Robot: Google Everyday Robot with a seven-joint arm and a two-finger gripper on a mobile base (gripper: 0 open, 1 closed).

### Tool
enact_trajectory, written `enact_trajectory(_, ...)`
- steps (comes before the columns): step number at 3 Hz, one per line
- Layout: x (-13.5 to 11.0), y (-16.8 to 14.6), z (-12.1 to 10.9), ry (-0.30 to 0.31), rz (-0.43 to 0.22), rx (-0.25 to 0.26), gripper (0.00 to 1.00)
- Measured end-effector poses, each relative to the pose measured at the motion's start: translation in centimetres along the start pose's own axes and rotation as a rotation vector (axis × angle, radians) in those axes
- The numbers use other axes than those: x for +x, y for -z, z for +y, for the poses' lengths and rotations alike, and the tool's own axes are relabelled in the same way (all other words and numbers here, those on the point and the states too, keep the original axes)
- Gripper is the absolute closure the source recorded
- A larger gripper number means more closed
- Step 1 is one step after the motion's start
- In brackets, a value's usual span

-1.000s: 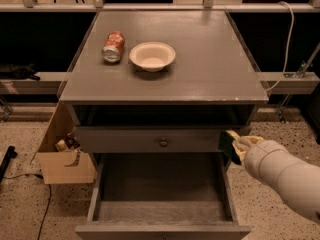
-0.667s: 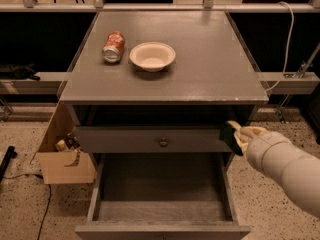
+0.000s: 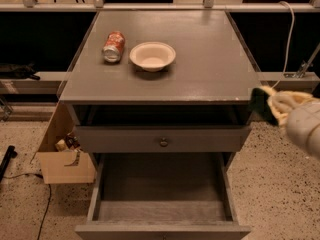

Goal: Pick sponge from middle drawer and place on counter

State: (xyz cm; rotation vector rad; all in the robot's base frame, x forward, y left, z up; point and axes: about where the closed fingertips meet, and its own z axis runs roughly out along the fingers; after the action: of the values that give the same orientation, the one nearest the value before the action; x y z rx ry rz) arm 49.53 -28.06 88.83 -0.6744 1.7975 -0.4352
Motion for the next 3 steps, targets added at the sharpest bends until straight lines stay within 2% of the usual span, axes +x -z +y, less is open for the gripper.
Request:
enact_trajectory(1,-1.3,3.2,-3.7,0.045,-0.028,0.068,1.0)
enact_trajectory(2,-2.7,5.6,-5.9,0.061,-0.063,0.101,1.0)
enact_trajectory(3,-2.7,5.2,-5.7,0.061,-0.063,0.095,1.0)
